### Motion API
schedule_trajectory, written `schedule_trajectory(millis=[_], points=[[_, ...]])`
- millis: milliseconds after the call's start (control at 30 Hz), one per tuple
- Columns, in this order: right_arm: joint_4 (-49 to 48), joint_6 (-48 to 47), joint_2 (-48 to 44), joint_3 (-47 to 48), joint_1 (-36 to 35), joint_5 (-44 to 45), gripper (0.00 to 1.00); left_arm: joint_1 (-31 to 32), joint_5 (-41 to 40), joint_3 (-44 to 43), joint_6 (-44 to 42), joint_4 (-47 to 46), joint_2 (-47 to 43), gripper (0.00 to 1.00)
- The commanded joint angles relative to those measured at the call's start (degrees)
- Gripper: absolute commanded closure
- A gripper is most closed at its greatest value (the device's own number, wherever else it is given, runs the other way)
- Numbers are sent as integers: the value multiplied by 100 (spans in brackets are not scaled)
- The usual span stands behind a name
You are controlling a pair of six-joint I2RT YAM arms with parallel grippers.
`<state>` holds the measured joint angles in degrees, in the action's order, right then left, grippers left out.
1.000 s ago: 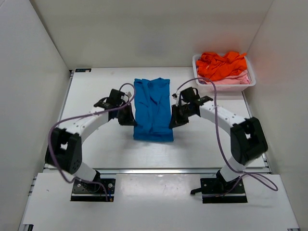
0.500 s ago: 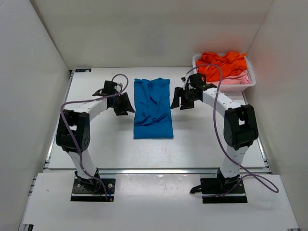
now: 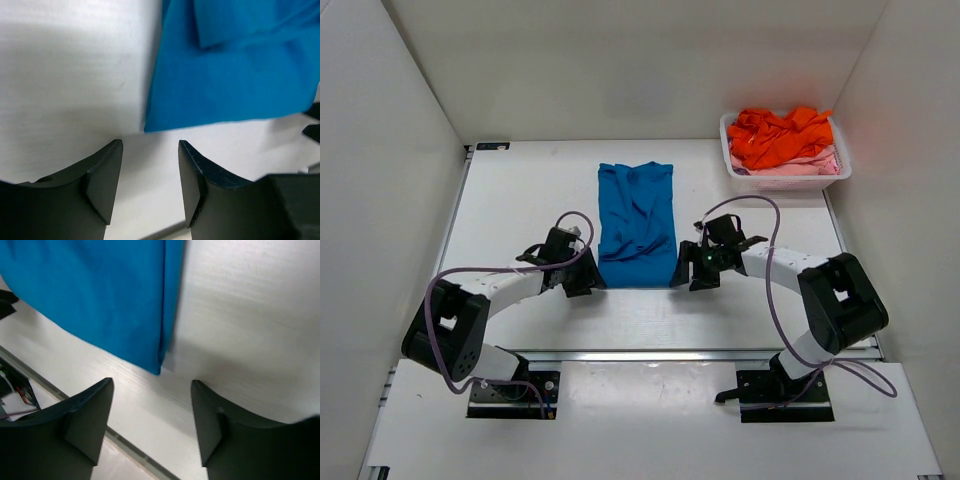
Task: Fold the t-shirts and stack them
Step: Grab one side of the 2/3 rectangular tshirt with both arms
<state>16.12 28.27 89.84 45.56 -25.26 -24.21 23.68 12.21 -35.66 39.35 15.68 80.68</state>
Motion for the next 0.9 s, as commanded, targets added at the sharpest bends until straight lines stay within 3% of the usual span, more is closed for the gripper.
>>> schedule_trajectory(millis=[0,133,167,200,233,267,300,467,567,700,867], points=[[-1117,582,-37,-293,-85,127,41,171,-946,7,441,-574,35,40],[-1374,750,278,-223,-154,4,47,356,-1369,-168,626,-742,315,42],[-1392,785,384,-162,-199,21,55,374,-1457,-204,609,-690,473,41],[-1392,803,481,-57,-199,56,65,383,-1467,-257,635,-733,553,47],[-1375,768,490,31,-216,82,88,374,-1380,-240,661,-829,571,63],[-1331,776,516,67,-243,-13,100,313,-1327,-187,714,-952,580,75],[-1174,689,543,267,-226,-40,100,286,-1239,-265,705,-979,554,100],[-76,179,-9,1287,-173,215,100,67,-1036,-1337,249,-154,-34,100],[154,161,-335,1341,-49,171,100,48,-992,-1698,20,311,-429,100],[172,205,-792,764,-260,188,100,154,-774,-1269,-33,567,-930,100],[-12,661,-1345,-301,-831,206,100,295,-395,170,81,541,-1747,100]])
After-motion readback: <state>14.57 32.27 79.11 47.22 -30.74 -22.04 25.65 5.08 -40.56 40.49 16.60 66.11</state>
